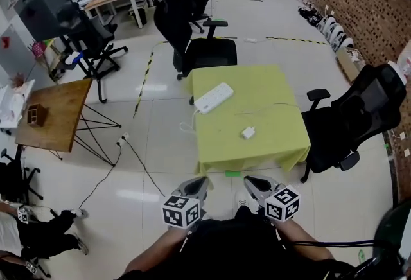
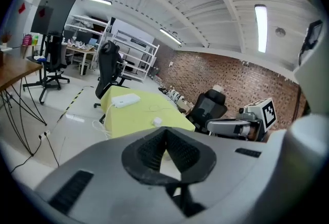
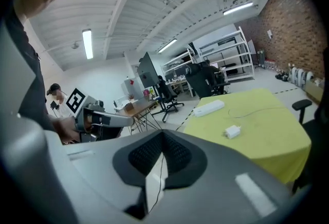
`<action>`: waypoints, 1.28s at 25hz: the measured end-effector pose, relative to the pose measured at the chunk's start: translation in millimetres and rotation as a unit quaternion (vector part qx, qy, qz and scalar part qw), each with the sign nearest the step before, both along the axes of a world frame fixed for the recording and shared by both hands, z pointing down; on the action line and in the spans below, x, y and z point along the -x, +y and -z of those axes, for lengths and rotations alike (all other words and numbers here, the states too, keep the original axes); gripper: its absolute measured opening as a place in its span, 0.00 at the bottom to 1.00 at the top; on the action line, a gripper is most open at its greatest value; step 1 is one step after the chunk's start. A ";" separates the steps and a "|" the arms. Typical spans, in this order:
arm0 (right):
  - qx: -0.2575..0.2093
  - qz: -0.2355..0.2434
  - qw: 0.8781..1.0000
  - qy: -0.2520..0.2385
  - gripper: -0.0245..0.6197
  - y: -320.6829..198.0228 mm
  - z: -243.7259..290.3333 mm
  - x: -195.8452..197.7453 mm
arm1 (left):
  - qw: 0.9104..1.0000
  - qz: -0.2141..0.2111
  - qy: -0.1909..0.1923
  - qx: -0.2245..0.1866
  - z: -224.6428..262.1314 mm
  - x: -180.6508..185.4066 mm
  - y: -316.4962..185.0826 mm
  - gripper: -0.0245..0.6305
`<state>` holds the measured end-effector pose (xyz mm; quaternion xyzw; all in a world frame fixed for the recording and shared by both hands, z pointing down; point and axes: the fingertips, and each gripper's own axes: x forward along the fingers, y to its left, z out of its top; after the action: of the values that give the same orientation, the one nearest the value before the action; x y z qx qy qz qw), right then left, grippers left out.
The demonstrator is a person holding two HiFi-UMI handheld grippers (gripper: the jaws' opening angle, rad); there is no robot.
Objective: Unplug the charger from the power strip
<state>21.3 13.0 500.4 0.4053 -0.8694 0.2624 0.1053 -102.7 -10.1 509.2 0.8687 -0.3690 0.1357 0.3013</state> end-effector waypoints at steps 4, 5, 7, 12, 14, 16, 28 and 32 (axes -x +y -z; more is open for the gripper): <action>-0.007 -0.034 0.999 0.011 0.04 8.1 5.5 -8.1 | 1.000 -0.015 -0.001 -0.012 -0.7 10.3 -10.3 0.04; -0.006 -0.041 0.999 0.014 0.04 9.2 7.6 -11.7 | 1.000 -0.015 0.001 -0.017 3.7 11.4 -12.3 0.04; -0.003 -0.048 0.999 0.021 0.04 11.3 7.3 -16.6 | 1.000 -0.011 0.007 -0.025 12.2 14.0 -12.0 0.04; -0.012 -0.038 0.999 0.032 0.04 -1.2 14.4 -24.8 | 0.999 0.013 0.014 -0.030 16.4 17.6 -13.0 0.04; -0.020 -0.027 0.999 0.036 0.04 -6.7 22.1 -26.6 | 0.999 0.028 0.017 -0.031 18.1 19.3 -16.7 0.04; -0.025 -0.020 0.999 0.040 0.04 -8.7 25.7 -32.9 | 0.998 0.043 0.019 -0.031 18.8 18.9 -19.3 0.04; -0.016 0.025 0.999 0.020 0.04 -10.0 17.7 -58.4 | 0.997 0.077 -0.004 -0.032 21.1 -0.5 -4.6 0.04; -0.002 0.028 1.000 0.008 0.04 -4.9 10.1 -62.8 | 0.997 0.068 -0.006 -0.034 24.5 -11.8 -5.5 0.04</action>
<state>84.1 8.1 490.2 0.3833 -0.8799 0.2544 0.1188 -90.9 -15.6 484.7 0.8503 -0.4336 0.1079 0.2780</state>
